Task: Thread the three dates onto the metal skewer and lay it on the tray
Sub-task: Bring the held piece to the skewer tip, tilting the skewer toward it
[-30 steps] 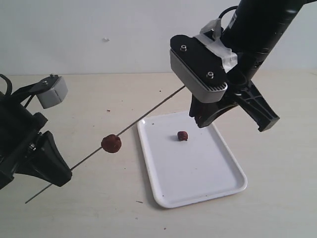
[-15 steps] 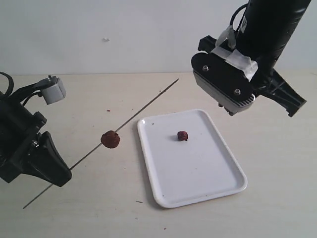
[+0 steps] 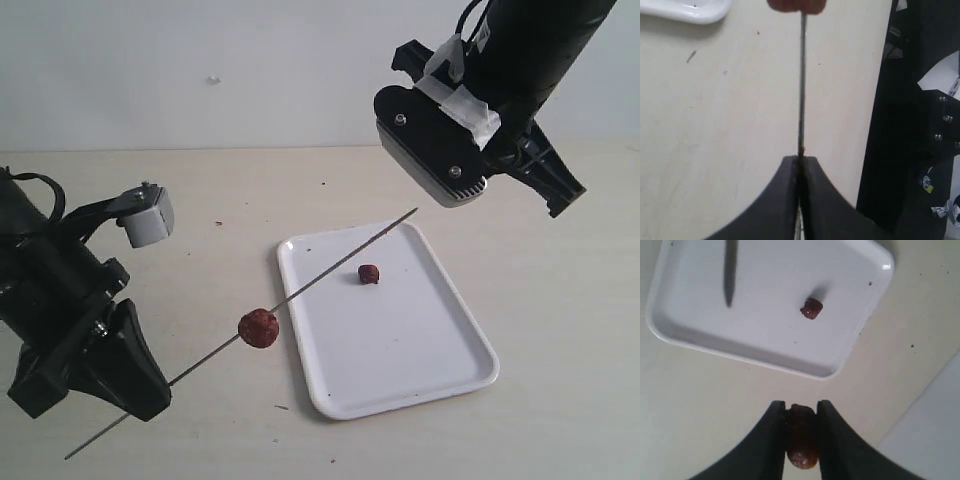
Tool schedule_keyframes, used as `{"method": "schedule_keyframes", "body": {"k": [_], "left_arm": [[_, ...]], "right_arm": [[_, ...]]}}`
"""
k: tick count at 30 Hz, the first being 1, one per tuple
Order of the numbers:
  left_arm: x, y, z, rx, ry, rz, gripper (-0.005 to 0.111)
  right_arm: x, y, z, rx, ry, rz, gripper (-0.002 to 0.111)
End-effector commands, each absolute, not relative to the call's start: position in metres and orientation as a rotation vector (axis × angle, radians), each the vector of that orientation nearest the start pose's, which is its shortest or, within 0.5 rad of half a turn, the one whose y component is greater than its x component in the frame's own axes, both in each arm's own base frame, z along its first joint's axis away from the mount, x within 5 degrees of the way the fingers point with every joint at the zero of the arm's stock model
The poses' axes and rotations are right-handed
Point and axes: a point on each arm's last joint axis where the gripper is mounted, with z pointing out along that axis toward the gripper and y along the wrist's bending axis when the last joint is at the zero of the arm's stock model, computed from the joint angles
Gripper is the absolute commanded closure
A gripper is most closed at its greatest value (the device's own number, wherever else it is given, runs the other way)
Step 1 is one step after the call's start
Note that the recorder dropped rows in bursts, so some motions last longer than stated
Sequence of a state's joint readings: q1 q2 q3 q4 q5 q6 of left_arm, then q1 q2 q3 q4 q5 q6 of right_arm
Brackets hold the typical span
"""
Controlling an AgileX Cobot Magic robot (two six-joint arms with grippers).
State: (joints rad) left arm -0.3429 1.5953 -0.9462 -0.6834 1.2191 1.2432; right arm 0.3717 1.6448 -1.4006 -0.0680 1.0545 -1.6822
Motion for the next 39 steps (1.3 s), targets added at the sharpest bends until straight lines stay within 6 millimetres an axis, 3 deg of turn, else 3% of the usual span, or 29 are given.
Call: {"method": "schedule_keyframes", "body": {"k": [1,21,29,39], "left_arm": [[0.225,-0.141,0.218,1.628,2.43,-0.988,0.107],[0.225,-0.151,0.22,1.441,2.51,-1.111,0.107],[0.212,-0.166,0.219,1.571,2.513,-1.076,0.107],[0.214,-0.168,0.222,1.557,2.521,-1.06,0.107]], "right_arm": [[0.316,0.121,0.3,-2.458,1.487,-0.32,0.086],[0.313,0.123,0.3,-2.464,1.493,-0.262,0.086],[0.316,0.123,0.301,-2.459,1.458,-0.302,0.086],[0.314,0.125,0.303,-2.44,1.459,-0.277,0.086]]}}
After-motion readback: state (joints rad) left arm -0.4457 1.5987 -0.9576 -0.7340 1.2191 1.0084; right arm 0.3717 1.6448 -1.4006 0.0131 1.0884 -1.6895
